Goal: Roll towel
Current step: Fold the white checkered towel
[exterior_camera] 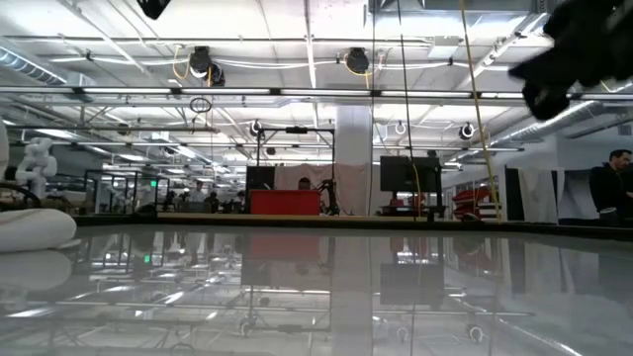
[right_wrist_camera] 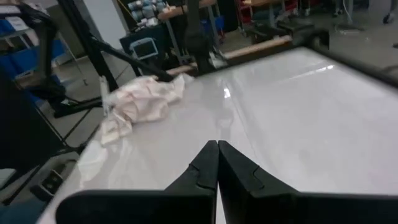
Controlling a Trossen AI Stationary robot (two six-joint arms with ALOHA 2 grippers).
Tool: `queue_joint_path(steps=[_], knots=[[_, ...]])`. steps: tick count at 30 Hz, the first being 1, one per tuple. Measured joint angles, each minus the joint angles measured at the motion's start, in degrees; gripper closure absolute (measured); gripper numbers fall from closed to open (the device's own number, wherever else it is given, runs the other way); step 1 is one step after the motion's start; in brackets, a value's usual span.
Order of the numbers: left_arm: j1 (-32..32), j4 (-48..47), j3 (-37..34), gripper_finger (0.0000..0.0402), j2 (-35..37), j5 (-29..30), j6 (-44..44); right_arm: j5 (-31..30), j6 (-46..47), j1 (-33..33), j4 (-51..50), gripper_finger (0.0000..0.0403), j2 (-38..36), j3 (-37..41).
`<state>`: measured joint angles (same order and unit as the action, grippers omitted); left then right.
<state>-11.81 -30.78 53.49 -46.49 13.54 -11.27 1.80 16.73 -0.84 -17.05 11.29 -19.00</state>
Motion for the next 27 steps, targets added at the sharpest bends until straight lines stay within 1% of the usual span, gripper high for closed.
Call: queue_joint_path(steps=[3,6,9,13,17,20,23,27], knots=[[0.00,0.04,-0.19,0.0371,-0.01,0.62,-0.39,-0.16,-1.63,0.32,-5.20,0.0403,3.30,-10.12],[0.00,0.54,-0.19,0.0371,-0.01,0.70,-0.39,-0.42,-2.06,0.32,-6.38,0.0403,7.91,-19.11],[0.00,0.47,-0.19,0.0371,-0.01,0.68,-0.48,-0.12,-4.54,0.32,-5.86,0.0403,13.21,-26.13],[0.00,0.26,-0.19,0.0371,-0.54,0.44,0.83,-0.05,-8.19,0.32,-5.96,0.0403,22.09,-32.46],[0.16,0.32,0.09,0.0371,-0.65,0.71,0.18,-0.05,-10.08,1.45,-5.72,0.0403,30.32,-34.52],[-0.77,-1.47,0.09,0.0371,-0.71,0.65,-4.79,-0.04,-11.76,3.32,-6.23,0.0403,35.45,-34.21],[-3.36,-6.59,0.14,0.0371,-1.67,0.25,-9.21,-0.24,-12.26,5.67,-4.00,0.0403,39.39,-31.88],[-7.38,-12.22,0.13,0.0371,-4.87,0.23,-17.53,-0.27,-10.81,8.41,3.90,0.0403,44.34,-27.02]])
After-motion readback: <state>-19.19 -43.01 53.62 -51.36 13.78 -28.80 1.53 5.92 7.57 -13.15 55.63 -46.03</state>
